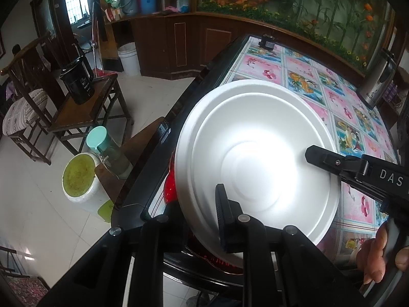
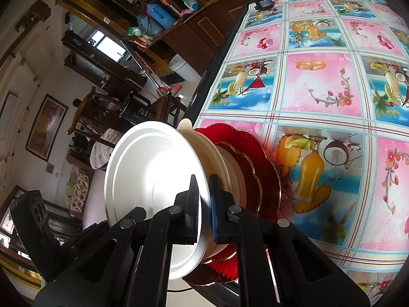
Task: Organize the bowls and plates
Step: 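Lower the white bowl onto the beige bowl on the stack with both grippers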
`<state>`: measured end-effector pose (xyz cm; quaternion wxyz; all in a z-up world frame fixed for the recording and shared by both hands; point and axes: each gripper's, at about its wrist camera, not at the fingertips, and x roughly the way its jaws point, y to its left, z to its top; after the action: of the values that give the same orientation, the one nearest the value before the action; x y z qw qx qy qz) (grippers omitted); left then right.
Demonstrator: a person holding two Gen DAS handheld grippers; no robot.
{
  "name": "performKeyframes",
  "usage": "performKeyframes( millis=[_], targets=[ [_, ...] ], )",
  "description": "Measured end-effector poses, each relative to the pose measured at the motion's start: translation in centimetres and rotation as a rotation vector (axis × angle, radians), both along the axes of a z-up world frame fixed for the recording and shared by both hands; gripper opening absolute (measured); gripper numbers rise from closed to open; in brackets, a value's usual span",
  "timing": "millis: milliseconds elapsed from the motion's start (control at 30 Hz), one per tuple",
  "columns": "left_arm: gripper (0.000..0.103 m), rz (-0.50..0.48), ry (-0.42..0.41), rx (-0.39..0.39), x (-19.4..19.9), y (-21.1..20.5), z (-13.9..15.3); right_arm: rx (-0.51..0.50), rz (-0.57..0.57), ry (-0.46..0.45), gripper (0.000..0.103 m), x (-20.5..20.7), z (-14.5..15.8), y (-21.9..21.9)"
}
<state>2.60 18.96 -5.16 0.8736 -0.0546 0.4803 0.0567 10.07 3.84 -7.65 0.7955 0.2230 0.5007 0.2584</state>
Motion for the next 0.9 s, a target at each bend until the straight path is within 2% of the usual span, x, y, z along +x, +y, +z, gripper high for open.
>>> performKeyframes(
  millis=[200, 367, 567, 800, 900],
  targets=[
    [0.021, -0.003, -0.005, 0.004, -0.2, -0.3, 0.1, 0.003, -0.002, 0.001, 0.007, 0.1, -0.1, -0.1],
    [0.034, 0.001, -0.023, 0.027, -0.6, -0.4, 0.5, -0.004, -0.009, -0.003, 0.007, 0.2, -0.3, -0.1],
    [0.042, 0.013, -0.056, 0.064, -1.1, -0.3, 1.2, 0.001, -0.017, 0.002, 0.007, 0.3, -0.6, -0.3],
    [0.047, 0.023, -0.07, 0.1, -1.5, -0.3, 1.5, 0.0, -0.016, 0.002, 0.007, 0.3, -0.6, -0.2],
    [0.055, 0.033, -0.066, 0.097, -1.7, 0.1, 1.3, 0.007, -0.014, 0.005, 0.007, 0.3, -0.6, -0.3]
  ],
)
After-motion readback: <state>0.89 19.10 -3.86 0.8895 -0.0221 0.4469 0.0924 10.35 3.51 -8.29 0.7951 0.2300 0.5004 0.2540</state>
